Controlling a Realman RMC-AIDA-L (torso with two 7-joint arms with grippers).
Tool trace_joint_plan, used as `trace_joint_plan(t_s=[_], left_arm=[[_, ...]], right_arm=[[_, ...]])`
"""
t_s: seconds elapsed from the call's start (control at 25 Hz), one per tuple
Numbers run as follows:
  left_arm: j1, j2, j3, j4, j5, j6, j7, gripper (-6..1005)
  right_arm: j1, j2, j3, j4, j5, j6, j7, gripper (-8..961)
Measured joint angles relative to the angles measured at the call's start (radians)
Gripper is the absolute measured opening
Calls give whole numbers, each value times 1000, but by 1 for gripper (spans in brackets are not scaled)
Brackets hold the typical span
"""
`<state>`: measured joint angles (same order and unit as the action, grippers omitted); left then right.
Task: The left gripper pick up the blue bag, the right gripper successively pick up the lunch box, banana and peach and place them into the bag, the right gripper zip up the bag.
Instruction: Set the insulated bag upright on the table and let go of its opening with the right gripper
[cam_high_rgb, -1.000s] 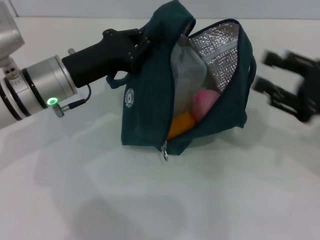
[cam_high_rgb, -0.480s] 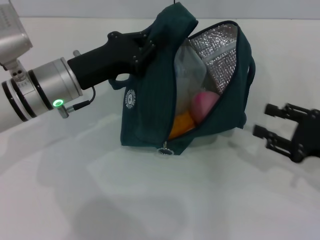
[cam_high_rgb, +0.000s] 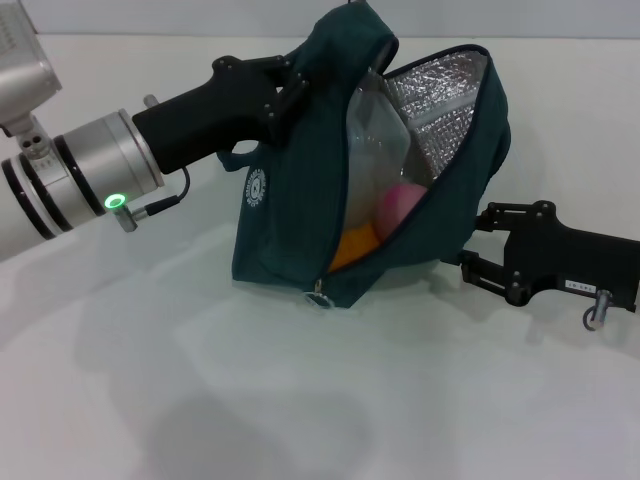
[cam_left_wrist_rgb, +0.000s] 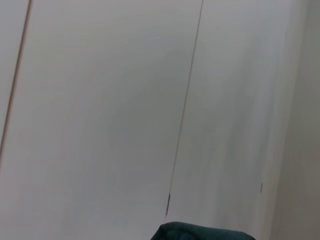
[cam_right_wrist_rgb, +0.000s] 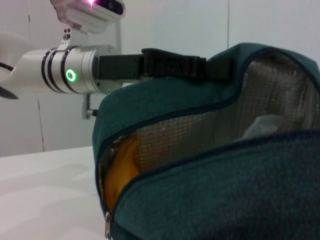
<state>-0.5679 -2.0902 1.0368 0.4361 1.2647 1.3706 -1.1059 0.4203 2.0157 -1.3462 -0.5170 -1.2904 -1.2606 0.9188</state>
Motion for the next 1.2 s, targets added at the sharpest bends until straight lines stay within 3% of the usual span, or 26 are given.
trace_joint_plan(t_s=[0.32, 0.56, 0.76, 0.84, 1.08, 1.2], left_arm=[[-5, 2, -2, 0, -21, -1, 1, 41], [-6, 2, -1, 1, -21, -1, 4, 47], [0, 0, -1, -16, -25, -1, 71, 52], [2, -1, 0, -43, -33, 4, 122, 54], [5, -4, 7, -147, -82, 41, 251, 60], [20, -10, 8, -213, -135, 108, 340, 63]], right_arm=[[5, 0, -3, 0, -4, 17, -5, 405], [5, 0, 6, -5, 9, 21, -21, 280], [-20, -1, 9, 2, 131, -5, -98, 96], [-31, -4, 9, 12, 192, -34, -126, 91], [-34, -42, 34, 17, 232, -155, -79, 80], [-7, -90, 35, 3, 197, -230, 40, 79]])
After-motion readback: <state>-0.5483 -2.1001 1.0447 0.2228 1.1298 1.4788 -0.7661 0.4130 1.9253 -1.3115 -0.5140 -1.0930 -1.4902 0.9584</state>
